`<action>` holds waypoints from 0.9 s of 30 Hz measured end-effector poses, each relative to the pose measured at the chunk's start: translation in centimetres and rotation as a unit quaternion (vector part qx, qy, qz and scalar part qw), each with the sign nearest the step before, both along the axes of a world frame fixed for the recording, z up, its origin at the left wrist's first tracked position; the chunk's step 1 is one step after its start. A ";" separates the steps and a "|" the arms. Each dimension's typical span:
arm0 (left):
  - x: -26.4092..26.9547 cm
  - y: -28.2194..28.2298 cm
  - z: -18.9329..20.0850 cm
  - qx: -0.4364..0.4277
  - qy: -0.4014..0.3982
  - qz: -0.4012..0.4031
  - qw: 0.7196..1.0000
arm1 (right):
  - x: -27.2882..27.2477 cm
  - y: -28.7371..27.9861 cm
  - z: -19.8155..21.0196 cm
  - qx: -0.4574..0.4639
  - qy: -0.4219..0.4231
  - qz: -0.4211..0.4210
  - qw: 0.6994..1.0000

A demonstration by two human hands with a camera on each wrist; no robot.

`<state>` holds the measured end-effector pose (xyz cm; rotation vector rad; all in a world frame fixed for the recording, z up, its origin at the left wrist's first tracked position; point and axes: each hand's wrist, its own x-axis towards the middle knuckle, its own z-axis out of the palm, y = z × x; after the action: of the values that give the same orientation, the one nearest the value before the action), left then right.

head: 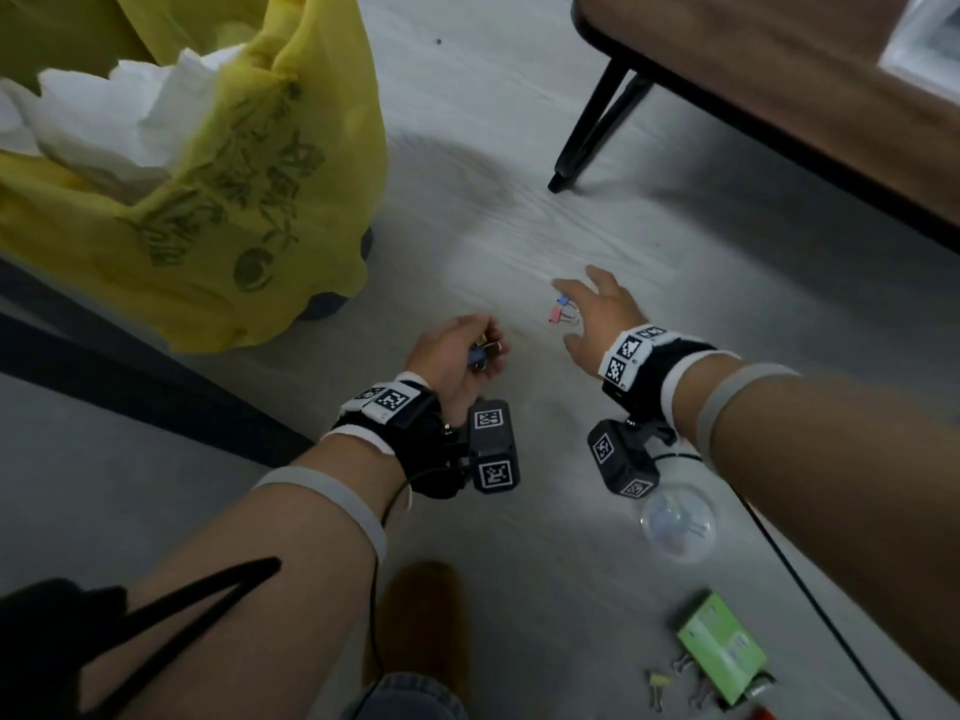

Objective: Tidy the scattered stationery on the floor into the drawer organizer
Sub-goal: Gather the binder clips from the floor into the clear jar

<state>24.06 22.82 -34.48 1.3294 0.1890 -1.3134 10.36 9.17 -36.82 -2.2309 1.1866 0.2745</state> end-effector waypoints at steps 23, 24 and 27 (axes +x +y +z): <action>-5.0 4.0 1.9 0.010 0.095 -0.042 0.995 | -2.6 7.1 7.8 0.003 -0.245 0.037 0.969; -5.4 4.6 2.4 -0.001 0.102 -0.055 0.993 | -2.9 8.3 8.7 0.008 -0.244 0.078 0.967; -6.7 6.4 3.7 -0.037 0.087 -0.092 0.991 | -4.1 11.3 9.5 -0.021 -0.218 0.164 0.962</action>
<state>17.33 29.26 -30.75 1.1912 0.1373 -1.5797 6.22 20.44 -27.30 -2.3560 0.5939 -0.1155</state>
